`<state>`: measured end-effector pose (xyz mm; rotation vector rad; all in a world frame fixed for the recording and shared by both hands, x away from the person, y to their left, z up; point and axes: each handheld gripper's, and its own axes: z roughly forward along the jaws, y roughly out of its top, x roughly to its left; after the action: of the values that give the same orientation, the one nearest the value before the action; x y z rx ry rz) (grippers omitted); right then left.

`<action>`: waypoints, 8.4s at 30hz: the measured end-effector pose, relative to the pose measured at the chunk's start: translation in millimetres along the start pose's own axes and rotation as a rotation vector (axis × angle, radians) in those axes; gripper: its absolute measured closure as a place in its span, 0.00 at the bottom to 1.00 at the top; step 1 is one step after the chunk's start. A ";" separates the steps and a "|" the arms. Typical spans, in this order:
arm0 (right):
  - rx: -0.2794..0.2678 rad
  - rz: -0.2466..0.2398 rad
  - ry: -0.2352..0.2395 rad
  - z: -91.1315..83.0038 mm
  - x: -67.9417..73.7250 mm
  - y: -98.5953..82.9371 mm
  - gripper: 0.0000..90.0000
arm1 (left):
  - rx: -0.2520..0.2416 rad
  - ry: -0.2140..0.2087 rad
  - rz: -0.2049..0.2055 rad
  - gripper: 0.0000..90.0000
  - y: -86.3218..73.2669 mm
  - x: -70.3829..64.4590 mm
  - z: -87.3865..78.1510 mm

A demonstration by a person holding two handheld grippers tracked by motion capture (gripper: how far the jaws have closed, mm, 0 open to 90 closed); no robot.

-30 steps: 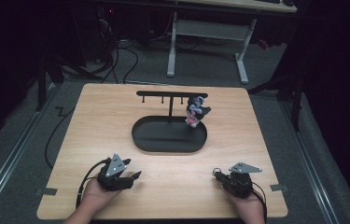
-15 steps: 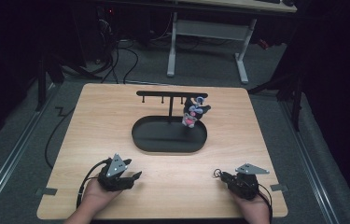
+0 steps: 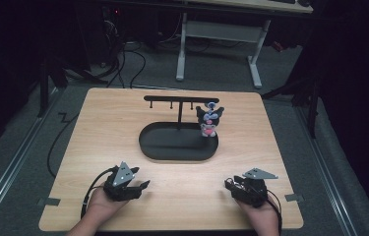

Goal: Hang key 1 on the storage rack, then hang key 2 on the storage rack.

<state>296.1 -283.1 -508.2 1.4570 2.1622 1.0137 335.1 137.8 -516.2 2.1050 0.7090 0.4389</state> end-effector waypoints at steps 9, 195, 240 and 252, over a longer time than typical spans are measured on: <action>0.011 -0.019 -0.137 15.9 17.4 6.1 0.44 | -0.006 0.000 0.001 0.42 0.1 0.1 -1.3; 0.385 -0.204 0.089 -0.7 17.2 171.1 0.99 | -0.026 0.017 -0.010 0.43 -2.8 1.5 -9.3; 0.306 -0.171 0.148 51.0 35.1 285.9 0.99 | -0.030 0.014 -0.013 0.43 -3.4 4.5 -10.1; 0.295 -0.128 0.148 62.4 21.2 295.1 0.98 | -0.026 0.012 -0.012 0.43 -3.8 4.1 -9.0</action>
<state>521.0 -176.5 -336.5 1.3792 2.5648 0.8066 332.2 147.7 -513.8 2.0749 0.7187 0.4524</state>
